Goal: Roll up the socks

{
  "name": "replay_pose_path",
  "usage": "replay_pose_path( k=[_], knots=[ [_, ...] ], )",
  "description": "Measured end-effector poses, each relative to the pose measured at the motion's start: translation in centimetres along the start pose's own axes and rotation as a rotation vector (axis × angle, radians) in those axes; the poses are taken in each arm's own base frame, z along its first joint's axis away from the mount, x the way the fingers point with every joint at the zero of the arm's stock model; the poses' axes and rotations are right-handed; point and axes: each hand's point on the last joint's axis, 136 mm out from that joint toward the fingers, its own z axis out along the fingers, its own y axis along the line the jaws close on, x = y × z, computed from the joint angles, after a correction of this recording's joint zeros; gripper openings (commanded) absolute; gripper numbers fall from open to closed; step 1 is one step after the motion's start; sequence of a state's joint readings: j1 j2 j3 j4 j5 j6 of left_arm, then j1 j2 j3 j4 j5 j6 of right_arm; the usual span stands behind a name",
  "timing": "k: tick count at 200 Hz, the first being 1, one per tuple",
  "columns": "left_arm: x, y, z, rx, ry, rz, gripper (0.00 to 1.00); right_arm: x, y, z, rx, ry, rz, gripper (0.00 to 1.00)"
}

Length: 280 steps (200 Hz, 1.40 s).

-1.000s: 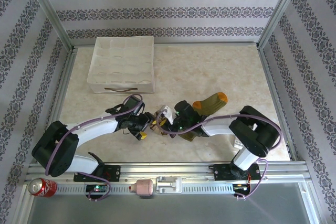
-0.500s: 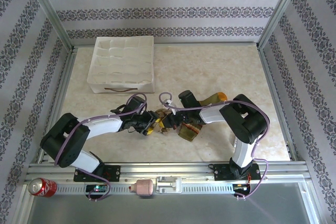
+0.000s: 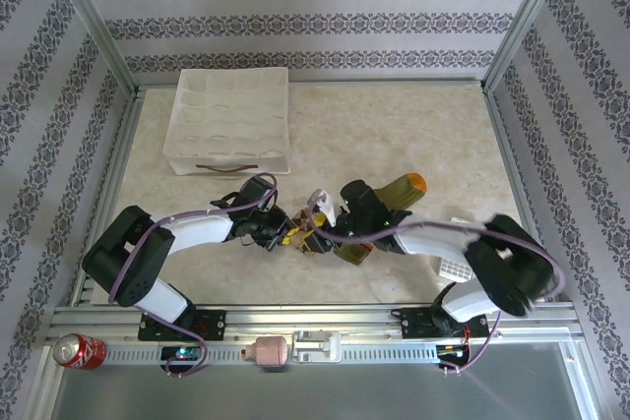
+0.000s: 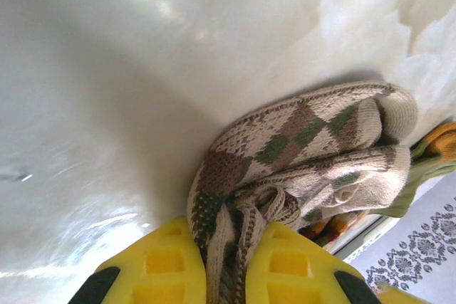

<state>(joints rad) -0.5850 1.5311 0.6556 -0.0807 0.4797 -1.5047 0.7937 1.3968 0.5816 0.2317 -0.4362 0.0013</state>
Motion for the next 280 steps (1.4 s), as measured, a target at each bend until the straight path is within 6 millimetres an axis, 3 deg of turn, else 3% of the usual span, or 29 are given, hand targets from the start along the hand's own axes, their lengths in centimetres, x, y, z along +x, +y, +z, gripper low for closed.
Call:
replay_pose_path(
  k=[14,28,66,83,114,141,152,176,197,218,233,280],
  knots=[
    [0.3,0.6,-0.3,-0.03,0.008,-0.013,0.0,-1.2,1.1,-0.7,0.059,-0.038,-0.118,0.63],
    [0.5,1.0,-0.5,-0.059,0.015,-0.026,0.0,-1.2,2.0,-0.4,0.106,-0.032,-0.206,0.64],
    [0.8,1.7,-0.9,-0.112,0.026,-0.049,0.0,2.9,4.0,2.6,0.209,0.123,-0.419,0.64],
    [0.9,1.8,-1.0,-0.126,0.03,-0.052,0.0,4.2,3.6,4.0,0.279,0.193,-0.5,0.63],
    [0.9,1.8,-1.0,-0.141,0.033,-0.054,0.0,3.8,2.4,5.4,0.383,0.238,-0.586,0.58],
    [0.8,1.8,-1.0,-0.144,0.03,-0.058,0.0,3.5,1.7,6.1,0.432,0.262,-0.611,0.41],
    [0.7,1.8,-1.0,-0.145,0.026,-0.057,0.08,3.8,1.5,6.4,0.442,0.275,-0.617,0.28],
    [0.2,1.7,-1.4,-0.144,-0.002,-0.05,0.44,3.5,1.3,6.5,0.444,0.256,-0.566,0.08],
    [0.1,1.7,-2.3,-0.146,-0.017,-0.043,0.67,3.2,1.0,6.4,0.385,0.222,-0.486,0.01],
    [-0.1,1.5,-3.6,-0.131,-0.043,-0.045,0.82,3.1,0.3,5.8,0.292,0.186,-0.376,0.0],
    [-0.4,1.0,-4.3,-0.105,-0.06,-0.045,0.86,3.0,-0.2,5.4,0.221,0.16,-0.292,0.0],
    [-0.4,0.5,-4.5,-0.024,-0.062,-0.022,0.78,2.9,-1.1,5.1,-0.026,0.108,-0.031,0.0]
  ],
)
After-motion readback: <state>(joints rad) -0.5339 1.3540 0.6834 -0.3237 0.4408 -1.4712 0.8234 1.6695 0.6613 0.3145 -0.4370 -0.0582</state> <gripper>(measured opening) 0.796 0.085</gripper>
